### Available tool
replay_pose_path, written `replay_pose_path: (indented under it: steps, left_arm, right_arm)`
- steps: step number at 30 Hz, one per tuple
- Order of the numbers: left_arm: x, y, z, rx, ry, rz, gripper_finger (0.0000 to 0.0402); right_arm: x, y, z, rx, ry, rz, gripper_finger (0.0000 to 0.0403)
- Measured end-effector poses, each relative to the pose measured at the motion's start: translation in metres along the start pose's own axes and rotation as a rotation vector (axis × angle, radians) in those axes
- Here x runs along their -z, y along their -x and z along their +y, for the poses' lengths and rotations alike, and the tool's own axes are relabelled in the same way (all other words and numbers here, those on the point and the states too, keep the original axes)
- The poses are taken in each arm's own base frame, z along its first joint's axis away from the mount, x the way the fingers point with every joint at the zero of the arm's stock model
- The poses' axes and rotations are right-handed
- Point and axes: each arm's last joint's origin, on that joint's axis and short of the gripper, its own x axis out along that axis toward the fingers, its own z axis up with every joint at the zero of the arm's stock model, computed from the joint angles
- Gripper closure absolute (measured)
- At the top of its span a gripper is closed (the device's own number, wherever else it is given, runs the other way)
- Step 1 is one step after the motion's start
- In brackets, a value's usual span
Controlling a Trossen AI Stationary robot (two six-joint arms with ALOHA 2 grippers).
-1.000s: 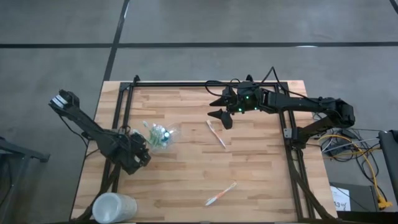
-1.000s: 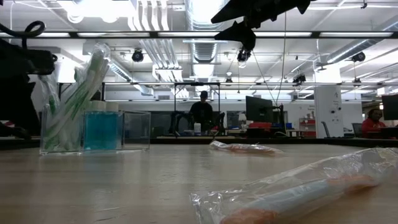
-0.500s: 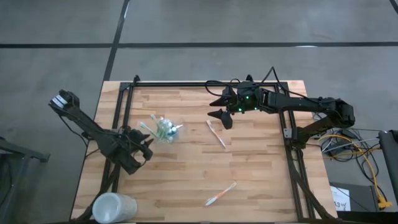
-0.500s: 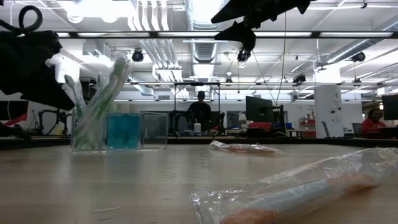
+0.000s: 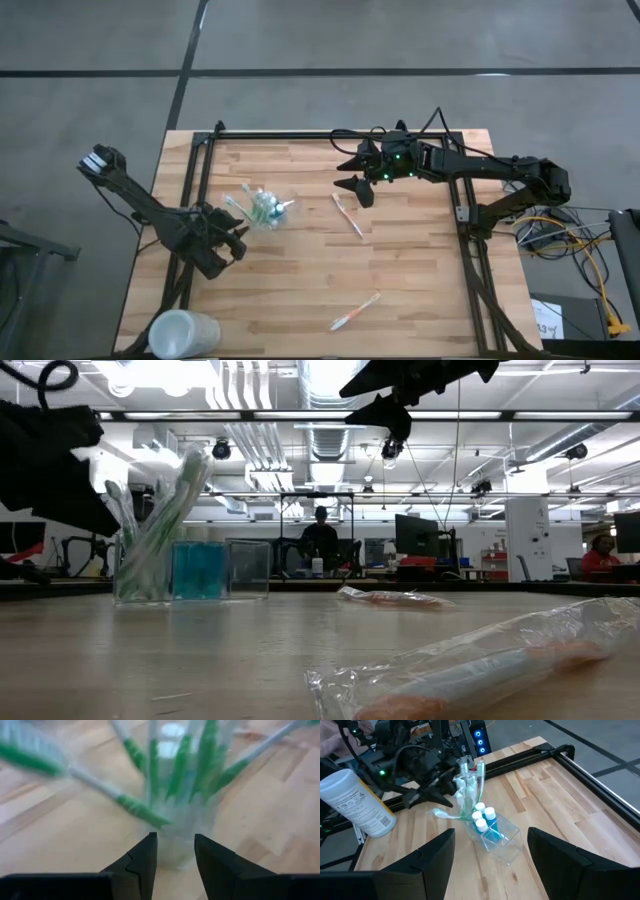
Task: Pick & Place toothbrushing station
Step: Move the transparent organizer to the center of the table
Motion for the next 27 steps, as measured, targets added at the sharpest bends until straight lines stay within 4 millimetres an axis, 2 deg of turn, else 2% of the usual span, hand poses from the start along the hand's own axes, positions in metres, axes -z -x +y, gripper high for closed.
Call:
replay_pose_path:
  steps: [5,10,14,19,27]
  left_arm:
    - [-0.019,0.014,-0.011,0.057,-0.013,-0.037,0.0266]
    - [-0.036,0.028,-0.017,0.075,0.012,0.007,0.0266]
    - [-0.036,0.03,-0.01,0.008,0.036,0.063,0.0266]
    - [-0.034,0.031,-0.002,-0.063,0.193,0.129,0.0266]
    - [-0.054,0.047,0.002,-0.119,0.302,0.066,0.0266]
  right_arm:
    - [0.0,0.0,0.0,0.0,0.0,0.0,0.0158]
    - [0.001,0.0,0.0,0.001,-0.007,0.002,0.0158]
    - [0.001,0.0,0.0,0.002,-0.015,0.003,0.0158]
    - [0.001,0.0,0.0,0.002,-0.016,0.003,0.0158]
    - [0.001,0.0,-0.001,0.003,-0.016,0.006,0.0158]
